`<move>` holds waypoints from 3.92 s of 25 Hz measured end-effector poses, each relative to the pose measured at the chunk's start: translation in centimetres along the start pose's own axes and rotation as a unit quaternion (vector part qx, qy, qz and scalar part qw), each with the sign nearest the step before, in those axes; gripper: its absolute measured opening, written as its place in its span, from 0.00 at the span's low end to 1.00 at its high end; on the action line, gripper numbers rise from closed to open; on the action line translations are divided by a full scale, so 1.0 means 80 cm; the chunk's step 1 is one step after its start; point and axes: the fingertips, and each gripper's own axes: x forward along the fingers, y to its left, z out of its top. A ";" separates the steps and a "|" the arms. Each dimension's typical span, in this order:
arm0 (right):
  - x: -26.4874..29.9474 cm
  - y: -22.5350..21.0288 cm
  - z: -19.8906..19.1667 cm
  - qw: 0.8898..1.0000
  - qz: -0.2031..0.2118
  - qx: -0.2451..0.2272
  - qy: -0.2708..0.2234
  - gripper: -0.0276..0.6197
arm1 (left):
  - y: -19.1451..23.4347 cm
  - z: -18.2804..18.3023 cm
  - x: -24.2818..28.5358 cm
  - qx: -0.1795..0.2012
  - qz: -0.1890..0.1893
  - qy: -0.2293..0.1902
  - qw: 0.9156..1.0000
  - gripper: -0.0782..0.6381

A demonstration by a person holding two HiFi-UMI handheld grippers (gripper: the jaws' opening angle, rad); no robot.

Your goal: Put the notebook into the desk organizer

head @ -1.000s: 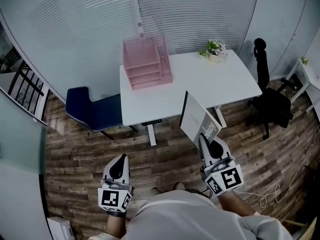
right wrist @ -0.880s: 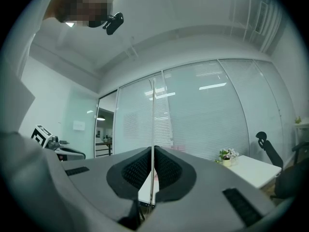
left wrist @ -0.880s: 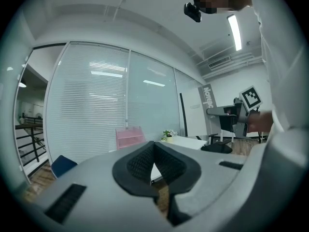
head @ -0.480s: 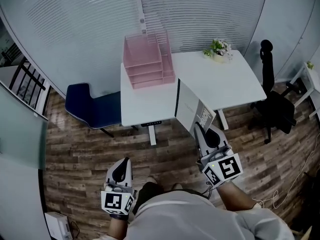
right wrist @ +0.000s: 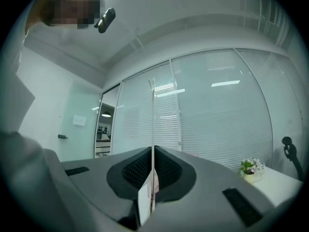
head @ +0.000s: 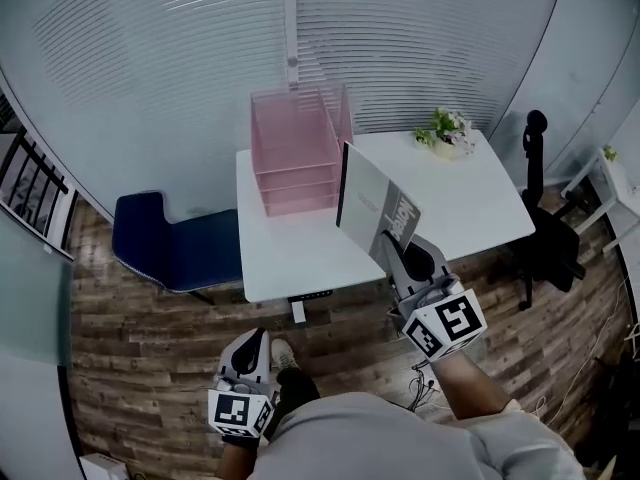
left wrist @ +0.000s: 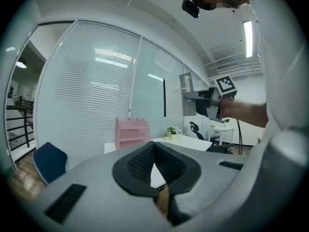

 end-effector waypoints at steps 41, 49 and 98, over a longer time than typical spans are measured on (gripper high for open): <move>0.508 -0.148 -0.268 0.817 0.041 0.254 0.515 0.19 | 0.208 0.044 0.198 -0.035 -0.054 0.003 0.998 0.12; 0.507 -0.148 -0.255 0.852 0.023 0.068 0.519 0.46 | 0.206 0.043 0.198 -0.042 -0.069 0.000 0.997 0.12; 0.328 -0.130 -0.057 0.991 -0.012 -0.110 0.081 0.38 | 0.169 0.067 0.238 0.016 -0.073 0.025 0.997 0.12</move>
